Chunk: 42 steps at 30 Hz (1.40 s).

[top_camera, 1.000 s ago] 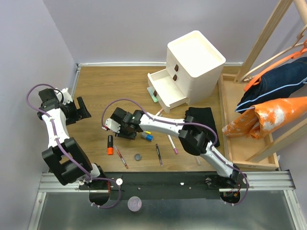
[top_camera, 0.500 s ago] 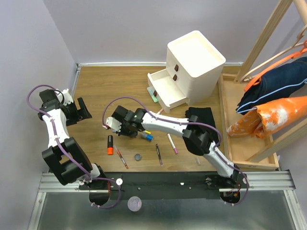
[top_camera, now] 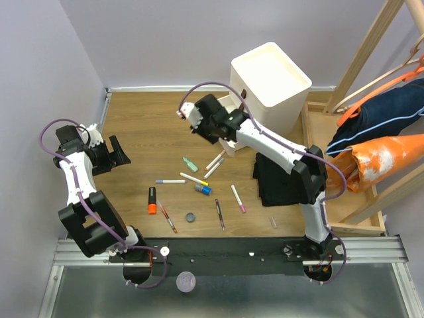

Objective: Sort the stationery into containers
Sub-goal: Place the stationery in the drawer.

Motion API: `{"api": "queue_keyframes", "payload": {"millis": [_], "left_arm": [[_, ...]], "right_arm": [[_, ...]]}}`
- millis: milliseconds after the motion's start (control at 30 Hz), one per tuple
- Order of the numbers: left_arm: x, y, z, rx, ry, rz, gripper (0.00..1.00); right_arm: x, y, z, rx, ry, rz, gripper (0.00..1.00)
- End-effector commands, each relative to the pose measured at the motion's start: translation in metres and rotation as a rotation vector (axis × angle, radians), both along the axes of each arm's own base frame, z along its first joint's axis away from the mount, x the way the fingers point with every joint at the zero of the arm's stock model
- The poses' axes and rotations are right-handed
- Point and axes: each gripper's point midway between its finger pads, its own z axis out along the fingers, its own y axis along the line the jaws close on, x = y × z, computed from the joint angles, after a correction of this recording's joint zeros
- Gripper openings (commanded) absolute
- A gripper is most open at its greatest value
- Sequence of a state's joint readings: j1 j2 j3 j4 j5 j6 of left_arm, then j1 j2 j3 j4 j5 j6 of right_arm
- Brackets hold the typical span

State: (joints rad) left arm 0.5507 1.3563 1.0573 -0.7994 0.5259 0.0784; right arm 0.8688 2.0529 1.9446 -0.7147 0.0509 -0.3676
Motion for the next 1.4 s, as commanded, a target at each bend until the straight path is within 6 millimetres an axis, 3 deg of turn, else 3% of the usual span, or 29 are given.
{"api": "queue_keyframes", "payload": {"millis": [0,167,300,367,400,500,833,933,1133,1267,1367], "left_arm": [[-0.001,-0.005,0.011,-0.012,-0.037,-0.014,0.99],[-0.003,-0.007,0.008,-0.026,-0.028,-0.011,0.99],[-0.003,-0.009,0.005,-0.035,-0.02,-0.01,0.99],[-0.003,-0.009,0.005,-0.035,-0.02,-0.01,0.99],[-0.004,-0.009,0.005,-0.034,-0.02,-0.009,0.99],[-0.004,-0.008,0.007,-0.027,-0.026,-0.011,0.99],[-0.002,-0.01,0.013,-0.032,-0.05,-0.014,0.99],[-0.004,-0.014,0.015,-0.028,-0.061,-0.038,0.99],[-0.018,-0.037,0.011,-0.034,-0.085,-0.18,0.99],[-0.028,-0.058,0.013,-0.075,-0.103,-0.279,0.99],[-0.031,-0.077,0.02,-0.103,-0.129,-0.37,0.99]], "right_arm": [[0.067,-0.049,-0.016,-0.073,-0.068,-0.173,0.01],[0.104,-0.073,-0.024,-0.102,-0.115,-0.256,0.01],[0.118,-0.081,-0.039,-0.129,-0.119,-0.285,0.02],[0.121,-0.082,-0.045,-0.141,-0.123,-0.297,0.09],[0.122,-0.085,-0.048,-0.146,-0.12,-0.307,0.2],[0.122,-0.087,-0.05,-0.145,-0.124,-0.326,0.4],[0.115,-0.087,-0.023,-0.097,-0.134,-0.333,0.51],[0.091,-0.075,-0.012,-0.037,-0.057,-0.238,0.53],[0.009,-0.055,-0.017,0.019,0.162,-0.028,0.7],[-0.04,-0.044,-0.022,-0.017,0.181,0.073,0.69],[-0.056,-0.044,-0.031,-0.064,0.177,0.104,0.6]]}}
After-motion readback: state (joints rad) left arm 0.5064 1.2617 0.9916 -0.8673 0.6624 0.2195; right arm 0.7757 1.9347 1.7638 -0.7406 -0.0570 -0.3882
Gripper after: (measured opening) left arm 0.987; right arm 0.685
